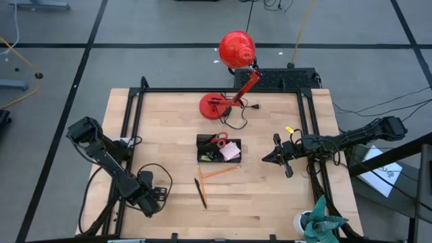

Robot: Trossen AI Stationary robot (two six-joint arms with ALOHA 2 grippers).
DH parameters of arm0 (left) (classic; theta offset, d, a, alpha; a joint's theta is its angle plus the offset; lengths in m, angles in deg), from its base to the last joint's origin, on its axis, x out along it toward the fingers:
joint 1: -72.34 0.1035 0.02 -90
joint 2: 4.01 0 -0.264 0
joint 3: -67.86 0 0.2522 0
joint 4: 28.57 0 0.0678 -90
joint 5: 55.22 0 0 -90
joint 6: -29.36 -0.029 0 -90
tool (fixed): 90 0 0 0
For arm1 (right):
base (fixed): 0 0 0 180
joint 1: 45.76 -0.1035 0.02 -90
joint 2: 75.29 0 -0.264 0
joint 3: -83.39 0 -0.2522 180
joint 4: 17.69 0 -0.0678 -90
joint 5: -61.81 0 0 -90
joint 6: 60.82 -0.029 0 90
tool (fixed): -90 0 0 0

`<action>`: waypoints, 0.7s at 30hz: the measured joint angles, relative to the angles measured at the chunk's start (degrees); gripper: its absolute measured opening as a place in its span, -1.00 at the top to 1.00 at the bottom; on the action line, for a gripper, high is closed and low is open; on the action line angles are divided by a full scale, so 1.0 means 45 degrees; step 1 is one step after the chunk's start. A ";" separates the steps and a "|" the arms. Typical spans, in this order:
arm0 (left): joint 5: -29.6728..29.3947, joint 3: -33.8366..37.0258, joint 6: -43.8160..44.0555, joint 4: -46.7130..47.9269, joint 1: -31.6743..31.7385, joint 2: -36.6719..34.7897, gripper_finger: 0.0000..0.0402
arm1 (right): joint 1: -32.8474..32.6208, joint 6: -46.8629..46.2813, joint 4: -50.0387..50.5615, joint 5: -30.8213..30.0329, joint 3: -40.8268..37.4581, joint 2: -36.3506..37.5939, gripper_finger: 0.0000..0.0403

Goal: Pick and place office supplies into organizer
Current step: Put the left black pen into the desk organizer

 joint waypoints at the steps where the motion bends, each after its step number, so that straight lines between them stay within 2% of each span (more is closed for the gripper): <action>1: -0.0029 0.0085 -0.0010 -0.0087 -0.0004 -0.0021 -0.35 | -0.0002 0.0000 -0.0001 0.0000 0.0000 0.0000 0.98; 5: -0.0171 0.0105 -0.0226 -0.0120 -0.0124 -0.0011 -0.23 | 0.0001 0.0000 -0.0005 0.0000 0.0002 0.0000 0.98; 12: -0.0627 0.0111 -0.0559 -0.0338 -0.0499 0.0008 0.24 | -0.0004 -0.0141 0.0000 0.0000 0.0000 0.0000 0.98; 21: -0.1697 0.0127 -0.2662 -0.0556 -0.0612 0.0009 0.63 | 0.0001 -0.0243 0.0000 -0.0010 0.0000 0.0000 0.98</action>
